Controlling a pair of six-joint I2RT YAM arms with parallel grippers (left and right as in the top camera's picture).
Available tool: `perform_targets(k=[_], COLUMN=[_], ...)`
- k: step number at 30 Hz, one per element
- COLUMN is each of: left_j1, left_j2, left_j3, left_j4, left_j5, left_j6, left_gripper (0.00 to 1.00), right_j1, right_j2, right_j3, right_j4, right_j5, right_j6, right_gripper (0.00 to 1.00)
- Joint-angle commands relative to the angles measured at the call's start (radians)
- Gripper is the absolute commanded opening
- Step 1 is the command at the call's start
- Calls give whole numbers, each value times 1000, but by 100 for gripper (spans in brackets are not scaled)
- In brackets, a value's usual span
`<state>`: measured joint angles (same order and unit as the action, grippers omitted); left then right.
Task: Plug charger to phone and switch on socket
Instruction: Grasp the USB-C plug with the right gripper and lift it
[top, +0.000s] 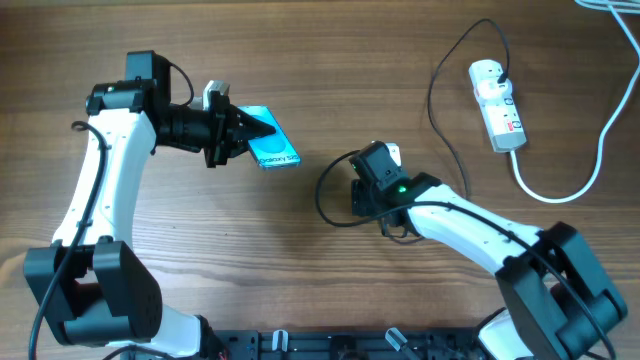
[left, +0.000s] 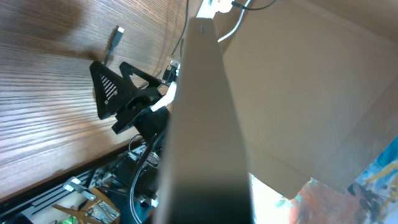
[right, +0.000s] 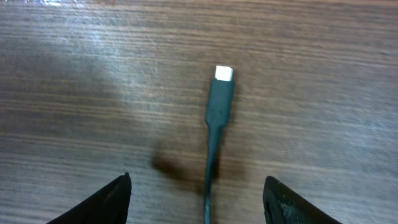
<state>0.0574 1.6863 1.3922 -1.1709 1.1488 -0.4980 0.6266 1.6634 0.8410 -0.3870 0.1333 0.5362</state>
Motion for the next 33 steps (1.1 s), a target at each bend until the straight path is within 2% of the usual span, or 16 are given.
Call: perform_targets(k=[1, 4, 7, 8, 9, 10, 19, 25, 26, 27, 28, 31, 33], left_j1=[1, 1, 1, 1, 1, 2, 4, 3, 3, 3, 3, -8, -40], left_j2=[-14, -14, -14, -14, -14, -14, -14, -14, -14, -14, -14, -14, -14], left_j3=[12, 12, 12, 12, 12, 12, 12, 12, 12, 12, 12, 12, 12], left_j4=[0, 0, -1, -1, -5, -21, -26, -14, -10, 18, 27, 31, 31], left_j5=[9, 9, 9, 9, 10, 14, 21, 51, 52, 98, 121, 145, 145], left_j6=[19, 20, 19, 19, 19, 19, 20, 21, 21, 20, 20, 20, 20], left_gripper=[11, 11, 11, 11, 11, 4, 4, 4, 4, 4, 4, 4, 4], right_j1=[-3, -3, -3, -3, -3, -3, -3, -131, -160, -225, -254, -301, -303], right_j2=[40, 79, 132, 153, 177, 188, 188, 143, 120, 44, -2, -145, -272], right_j3=[22, 22, 22, 22, 22, 22, 22, 22, 22, 22, 22, 22, 22], right_j4=[35, 55, 60, 48, 25, 11, 14, 62, 63, 50, 29, -98, -198], right_j5=[-23, -23, -23, -23, -29, -53, -147, -547, -621, -830, -938, -1081, -1085], right_j6=[-12, -13, -11, -11, -10, -9, 44, 23, -12, -124, -184, -321, -381], right_gripper=[68, 67, 52, 40, 19, 4, 4, 4, 4, 4, 5, 4, 4])
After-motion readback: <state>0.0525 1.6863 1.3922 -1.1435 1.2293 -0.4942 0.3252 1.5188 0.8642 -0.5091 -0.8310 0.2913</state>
